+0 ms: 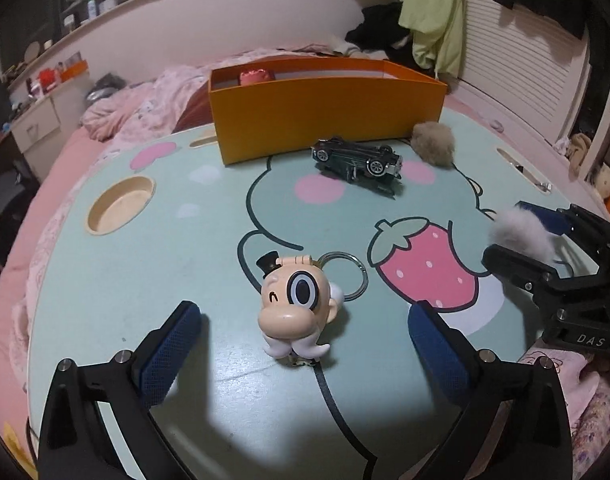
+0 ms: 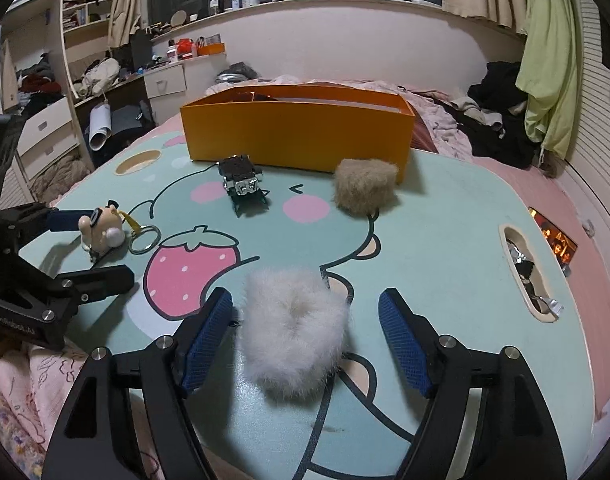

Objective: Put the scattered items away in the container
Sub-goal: 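Grasp the cartoon figure with black hat with the left tool, then release the figure into the orange box with left tool while right drops the fur ball in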

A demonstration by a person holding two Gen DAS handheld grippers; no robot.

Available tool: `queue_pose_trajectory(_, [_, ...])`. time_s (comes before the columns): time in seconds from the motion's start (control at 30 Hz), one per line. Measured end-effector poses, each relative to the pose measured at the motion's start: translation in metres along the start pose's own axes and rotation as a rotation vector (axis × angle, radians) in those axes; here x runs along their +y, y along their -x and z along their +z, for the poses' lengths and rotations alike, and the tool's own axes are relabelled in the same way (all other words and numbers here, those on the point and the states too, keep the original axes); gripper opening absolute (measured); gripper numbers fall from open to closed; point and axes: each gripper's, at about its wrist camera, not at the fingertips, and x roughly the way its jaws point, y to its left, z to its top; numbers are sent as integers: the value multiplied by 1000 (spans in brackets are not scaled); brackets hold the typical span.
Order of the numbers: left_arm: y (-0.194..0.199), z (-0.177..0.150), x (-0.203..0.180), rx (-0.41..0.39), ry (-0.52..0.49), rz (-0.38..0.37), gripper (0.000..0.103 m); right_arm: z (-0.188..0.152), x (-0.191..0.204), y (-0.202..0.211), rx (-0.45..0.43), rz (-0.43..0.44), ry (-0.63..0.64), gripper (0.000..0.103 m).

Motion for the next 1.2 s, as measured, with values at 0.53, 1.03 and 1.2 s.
queue_pose_trajectory(0.53, [12, 3, 1, -54, 7, -9, 35, 0, 0, 3, -20, 10, -1, 33])
queue_pose_trajectory(1.03, [43, 79, 8, -171, 11, -122, 35, 72, 2, 15, -74, 75, 1, 33])
queue_pose_trajectory(1.2, [29, 143, 19, -178, 19, -101, 35, 123, -12, -3, -82, 78, -62, 33])
